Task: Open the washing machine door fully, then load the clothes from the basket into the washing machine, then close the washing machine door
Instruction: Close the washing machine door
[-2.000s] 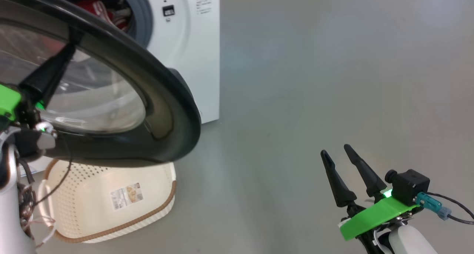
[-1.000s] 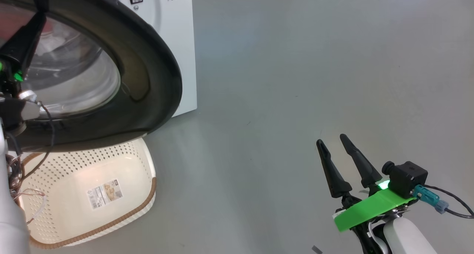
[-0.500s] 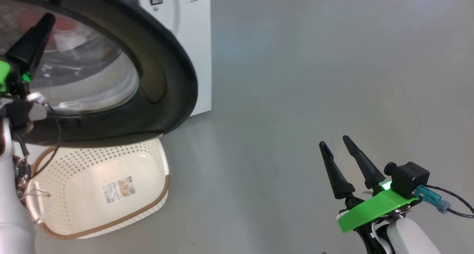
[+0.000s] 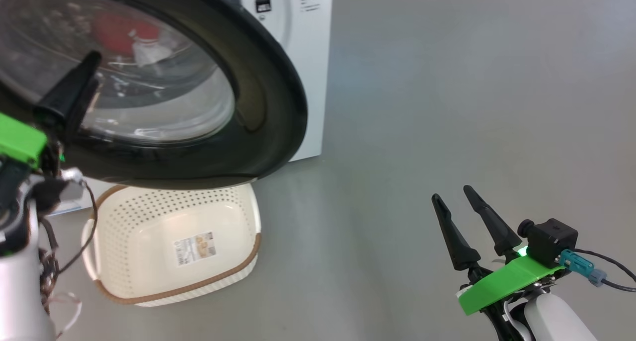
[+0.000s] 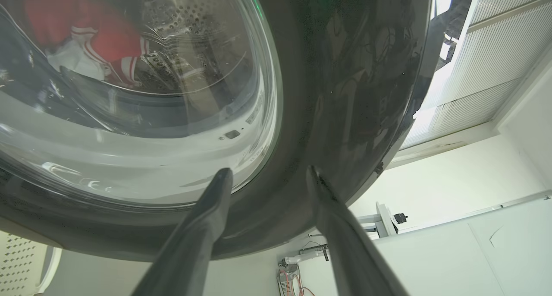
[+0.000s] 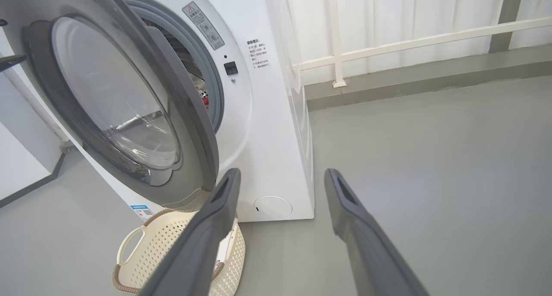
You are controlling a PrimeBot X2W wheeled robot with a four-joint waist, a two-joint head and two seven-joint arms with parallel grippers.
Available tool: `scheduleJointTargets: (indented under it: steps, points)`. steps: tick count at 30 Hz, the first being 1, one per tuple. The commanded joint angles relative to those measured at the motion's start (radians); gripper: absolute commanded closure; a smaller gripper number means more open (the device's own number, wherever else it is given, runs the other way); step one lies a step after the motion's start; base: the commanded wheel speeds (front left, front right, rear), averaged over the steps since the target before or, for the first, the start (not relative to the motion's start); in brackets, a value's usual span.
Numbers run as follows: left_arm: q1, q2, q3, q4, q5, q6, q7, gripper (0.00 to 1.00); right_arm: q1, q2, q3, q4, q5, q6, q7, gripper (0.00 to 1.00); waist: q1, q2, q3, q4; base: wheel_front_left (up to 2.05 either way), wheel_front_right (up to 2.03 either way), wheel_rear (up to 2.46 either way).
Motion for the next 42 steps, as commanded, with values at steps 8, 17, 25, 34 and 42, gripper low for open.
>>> scheduleJointTargets:
  steps: [8, 17, 25, 34, 42]
  points:
    - [0.099, 0.108, -0.012, -0.087, 0.145, -0.117, -0.069, 0.0, -0.009, -0.017, 0.01, -0.024, -0.002, 0.002, -0.005, 0.0, 0.0, 0.0, -0.012, 0.079, 0.0, 0.0, 0.0]
    - [0.224, 0.138, -0.022, -0.103, 0.266, -0.2, -0.197, 0.0, -0.011, -0.025, 0.001, -0.02, -0.001, 0.002, -0.005, 0.0, 0.0, 0.0, -0.023, 0.128, 0.0, 0.0, 0.0]
    - [0.329, 0.144, -0.022, -0.119, 0.382, -0.256, -0.358, 0.0, -0.011, -0.034, -0.001, -0.023, -0.001, 0.002, -0.005, 0.0, 0.0, 0.0, -0.033, 0.155, 0.0, 0.0, 0.0]
    - [0.434, 0.137, -0.024, -0.129, 0.466, -0.278, -0.502, 0.0, -0.011, -0.047, 0.001, -0.028, 0.005, 0.002, -0.005, 0.0, 0.0, 0.0, -0.038, 0.153, 0.0, 0.0, 0.0]
    - [0.545, 0.121, -0.032, -0.116, 0.578, -0.285, -0.671, 0.0, -0.004, -0.049, -0.001, -0.029, 0.005, 0.002, -0.005, 0.0, 0.0, 0.0, -0.046, 0.138, 0.0, 0.0, 0.0]
